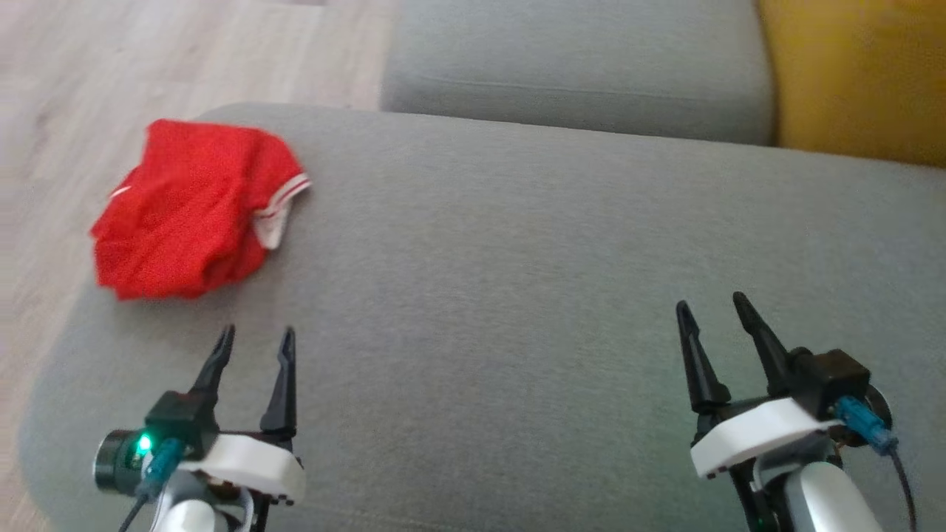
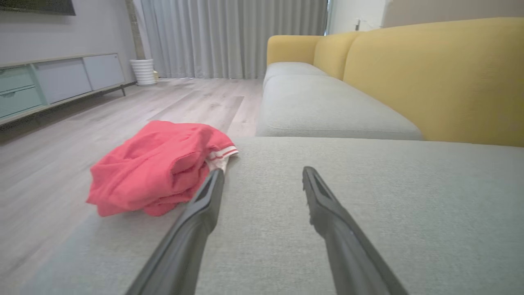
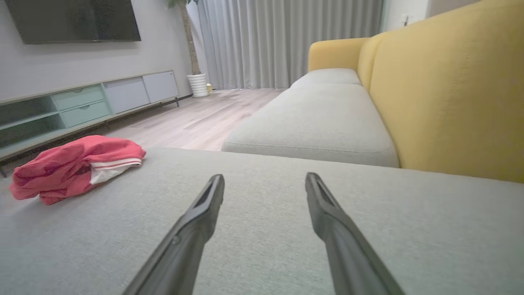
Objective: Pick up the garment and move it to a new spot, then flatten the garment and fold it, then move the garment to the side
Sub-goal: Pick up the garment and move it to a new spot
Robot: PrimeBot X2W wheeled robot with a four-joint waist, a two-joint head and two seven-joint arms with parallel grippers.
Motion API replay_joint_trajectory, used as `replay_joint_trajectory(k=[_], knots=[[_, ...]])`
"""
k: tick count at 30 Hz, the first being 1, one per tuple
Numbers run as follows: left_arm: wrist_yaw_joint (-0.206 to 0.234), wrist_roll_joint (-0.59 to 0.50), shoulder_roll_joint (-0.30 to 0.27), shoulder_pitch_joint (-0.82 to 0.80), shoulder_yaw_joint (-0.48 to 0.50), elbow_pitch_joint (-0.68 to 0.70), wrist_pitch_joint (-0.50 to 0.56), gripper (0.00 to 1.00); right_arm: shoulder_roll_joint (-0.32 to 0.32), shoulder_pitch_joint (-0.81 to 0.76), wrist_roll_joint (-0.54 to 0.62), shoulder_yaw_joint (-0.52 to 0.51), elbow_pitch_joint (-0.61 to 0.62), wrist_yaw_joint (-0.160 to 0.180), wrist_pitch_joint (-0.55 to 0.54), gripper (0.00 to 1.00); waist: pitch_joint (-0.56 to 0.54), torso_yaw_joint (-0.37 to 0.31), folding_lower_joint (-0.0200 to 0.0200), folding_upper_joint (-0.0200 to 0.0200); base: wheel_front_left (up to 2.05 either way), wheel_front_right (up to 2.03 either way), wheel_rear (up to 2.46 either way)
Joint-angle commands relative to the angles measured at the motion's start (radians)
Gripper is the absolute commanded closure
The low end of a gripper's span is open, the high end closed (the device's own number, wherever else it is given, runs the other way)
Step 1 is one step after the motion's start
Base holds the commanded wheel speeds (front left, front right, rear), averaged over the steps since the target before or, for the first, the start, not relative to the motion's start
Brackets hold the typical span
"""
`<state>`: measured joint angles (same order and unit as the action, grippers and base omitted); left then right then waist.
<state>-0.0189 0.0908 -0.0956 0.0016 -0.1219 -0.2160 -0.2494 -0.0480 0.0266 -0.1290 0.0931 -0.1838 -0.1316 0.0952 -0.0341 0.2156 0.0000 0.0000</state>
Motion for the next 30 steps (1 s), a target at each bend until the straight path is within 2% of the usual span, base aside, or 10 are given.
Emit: replay_joint_trajectory(k=[1,6,11,30], knots=[[-0.001,-0.005,-0.010,-0.054,0.039,0.034,-0.012,0.00,-0.002,0.033,-0.004,0.027,0.041,0.001,-0.002,0.00,-0.002,0.062,0.0000,0.0000,0.00,0.00,0.00],[0.003,-0.005,-0.012,-0.049,0.058,0.037,-0.012,0.00,-0.002,0.033,-0.014,0.033,0.049,0.001,-0.003,0.00,-0.005,0.128,0.0000,0.0000,0.00,0.00,0.00],[0.003,-0.007,-0.013,-0.044,0.070,0.044,-0.012,0.00,-0.002,0.030,-0.020,0.035,0.051,0.001,-0.006,0.00,-0.004,0.165,0.0000,0.0000,0.00,0.00,0.00],[0.002,-0.016,-0.009,-0.053,0.094,0.036,-0.012,0.00,-0.002,0.040,-0.010,0.039,0.056,0.001,-0.015,0.00,0.012,0.175,0.0000,0.0000,0.00,0.00,0.00]])
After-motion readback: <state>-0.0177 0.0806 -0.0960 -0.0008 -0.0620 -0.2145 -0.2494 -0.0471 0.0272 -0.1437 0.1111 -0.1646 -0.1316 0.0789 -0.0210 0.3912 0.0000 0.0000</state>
